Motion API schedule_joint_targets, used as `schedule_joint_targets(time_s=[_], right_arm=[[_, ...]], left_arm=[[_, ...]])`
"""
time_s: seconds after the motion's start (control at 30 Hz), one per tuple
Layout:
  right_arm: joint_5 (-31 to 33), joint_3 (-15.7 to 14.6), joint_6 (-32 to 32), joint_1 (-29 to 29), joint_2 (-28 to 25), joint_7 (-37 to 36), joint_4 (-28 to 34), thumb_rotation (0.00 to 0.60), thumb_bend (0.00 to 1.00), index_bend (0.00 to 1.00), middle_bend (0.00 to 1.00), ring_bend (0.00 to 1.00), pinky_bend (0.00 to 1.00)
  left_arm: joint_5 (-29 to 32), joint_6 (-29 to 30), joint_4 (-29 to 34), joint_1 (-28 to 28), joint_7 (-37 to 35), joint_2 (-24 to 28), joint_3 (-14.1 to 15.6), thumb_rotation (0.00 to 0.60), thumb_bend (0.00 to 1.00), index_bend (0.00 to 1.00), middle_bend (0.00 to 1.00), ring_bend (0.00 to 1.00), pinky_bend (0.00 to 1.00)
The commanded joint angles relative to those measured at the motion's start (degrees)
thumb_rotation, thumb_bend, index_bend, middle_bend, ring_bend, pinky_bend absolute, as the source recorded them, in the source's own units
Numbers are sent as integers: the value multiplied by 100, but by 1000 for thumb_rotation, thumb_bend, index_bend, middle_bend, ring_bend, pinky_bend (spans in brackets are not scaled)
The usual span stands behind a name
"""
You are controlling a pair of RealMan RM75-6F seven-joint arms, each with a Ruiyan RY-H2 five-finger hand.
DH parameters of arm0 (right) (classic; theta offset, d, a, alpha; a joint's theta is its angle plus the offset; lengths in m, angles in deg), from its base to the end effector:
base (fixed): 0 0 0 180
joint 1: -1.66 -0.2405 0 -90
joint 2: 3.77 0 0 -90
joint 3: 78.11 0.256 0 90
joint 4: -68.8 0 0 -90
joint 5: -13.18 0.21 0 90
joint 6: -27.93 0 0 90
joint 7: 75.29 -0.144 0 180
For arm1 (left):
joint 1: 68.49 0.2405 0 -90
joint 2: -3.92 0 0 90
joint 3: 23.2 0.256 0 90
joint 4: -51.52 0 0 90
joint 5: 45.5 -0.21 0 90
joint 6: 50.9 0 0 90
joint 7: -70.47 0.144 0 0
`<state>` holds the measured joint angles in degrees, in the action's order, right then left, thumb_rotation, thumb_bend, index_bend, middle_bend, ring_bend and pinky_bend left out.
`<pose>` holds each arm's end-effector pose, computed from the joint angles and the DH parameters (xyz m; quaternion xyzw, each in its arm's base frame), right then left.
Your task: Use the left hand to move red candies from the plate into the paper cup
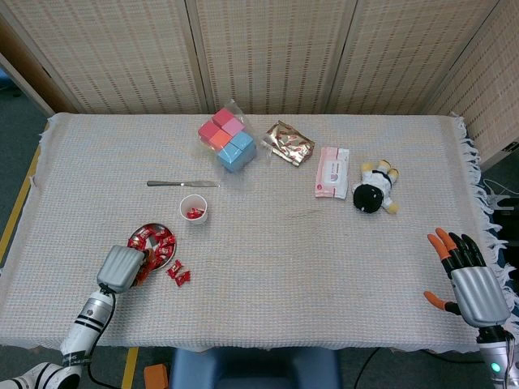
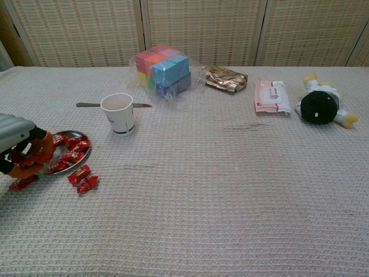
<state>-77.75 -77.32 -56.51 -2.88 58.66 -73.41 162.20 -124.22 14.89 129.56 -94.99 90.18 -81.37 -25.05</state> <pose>-0.3030 -0.1709 0.1555 0.6360 -0.3700 0.3754 0.5636 -0.2580 0.2818 0.0154 -0.7498 -0.3068 -0.3038 0.5013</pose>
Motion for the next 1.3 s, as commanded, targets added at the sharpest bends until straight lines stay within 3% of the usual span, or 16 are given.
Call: schedule_joint_targets(time_s=[0.03, 0.3, 0.5, 0.67, 0.8, 1.07, 1.3], right_arm=[[12, 7, 3, -3, 3, 3, 0, 600, 34, 0, 0, 0, 0], [143, 56, 92, -39, 36, 68, -13, 600, 34, 0, 0, 0, 0], [309, 122, 181, -74, 50, 90, -28, 600, 34, 0, 0, 0, 0], [350, 138, 201, -82, 49, 88, -29, 600, 35, 0, 0, 0, 0], [480, 196, 208, -77, 33, 58, -44, 600, 34, 0, 0, 0, 0], [578, 234, 228, -76, 7, 20, -56, 600, 34, 0, 0, 0, 0], [625, 251, 225, -68, 3, 17, -70, 600, 34, 0, 0, 0, 0]], left_arm=[[16, -126, 107, -149, -36, 71, -145, 600, 413, 688, 699, 626, 1000], [395, -770, 329, -896, 301, 45, -795, 600, 422, 707, 709, 639, 1000], [958, -1262, 23, -1524, 523, -267, -1296, 600, 424, 710, 708, 638, 1000], [1107, -1357, -89, -1707, 575, -372, -1419, 600, 424, 710, 707, 638, 1000], [1359, -1584, -548, -2148, 649, -690, -1648, 600, 424, 708, 703, 638, 1000], [1540, -1676, -1039, -2499, 616, -953, -1697, 600, 424, 700, 700, 638, 1000], [1605, -1786, -1359, -2535, 503, -959, -1500, 600, 422, 676, 689, 628, 1000]])
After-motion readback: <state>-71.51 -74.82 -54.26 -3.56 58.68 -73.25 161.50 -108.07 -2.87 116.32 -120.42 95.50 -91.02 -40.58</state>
